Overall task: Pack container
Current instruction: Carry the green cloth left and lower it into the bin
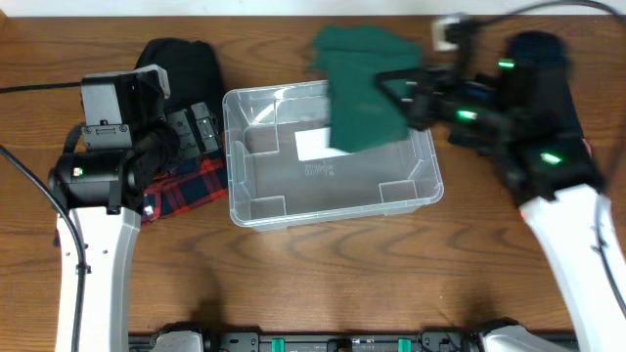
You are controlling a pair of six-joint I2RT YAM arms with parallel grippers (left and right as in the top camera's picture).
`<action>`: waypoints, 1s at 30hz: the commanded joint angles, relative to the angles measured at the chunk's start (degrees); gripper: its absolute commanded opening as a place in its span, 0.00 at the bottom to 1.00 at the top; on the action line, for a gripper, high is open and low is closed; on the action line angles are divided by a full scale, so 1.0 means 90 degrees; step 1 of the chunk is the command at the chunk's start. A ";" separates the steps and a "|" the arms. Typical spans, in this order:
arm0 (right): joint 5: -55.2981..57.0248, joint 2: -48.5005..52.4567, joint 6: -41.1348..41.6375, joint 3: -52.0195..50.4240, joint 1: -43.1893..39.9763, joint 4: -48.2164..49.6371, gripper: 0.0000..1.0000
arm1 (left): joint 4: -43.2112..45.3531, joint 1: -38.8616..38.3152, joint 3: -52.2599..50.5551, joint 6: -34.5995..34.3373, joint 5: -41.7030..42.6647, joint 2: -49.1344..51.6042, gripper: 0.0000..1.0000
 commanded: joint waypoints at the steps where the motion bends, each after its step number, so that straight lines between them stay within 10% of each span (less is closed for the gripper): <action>1: 0.0197 0.0731 0.1086 0.0049 0.0619 0.0272 0.01 | 0.0000 0.0027 0.0114 0.0063 0.0036 0.0034 0.98; 15: -0.0357 0.3264 0.3011 0.0049 0.1843 0.1659 0.01 | 0.0000 0.0027 0.0114 0.0063 0.0036 0.0034 0.98; 23: 0.0435 0.4075 0.2344 0.0049 0.1732 0.1566 0.01 | 0.0000 0.0027 0.0114 0.0063 0.0036 0.0034 0.98; 30: 0.1333 0.4369 0.1103 0.0049 0.1447 0.1163 0.41 | 0.0000 0.0027 0.0114 0.0063 0.0036 0.0034 0.98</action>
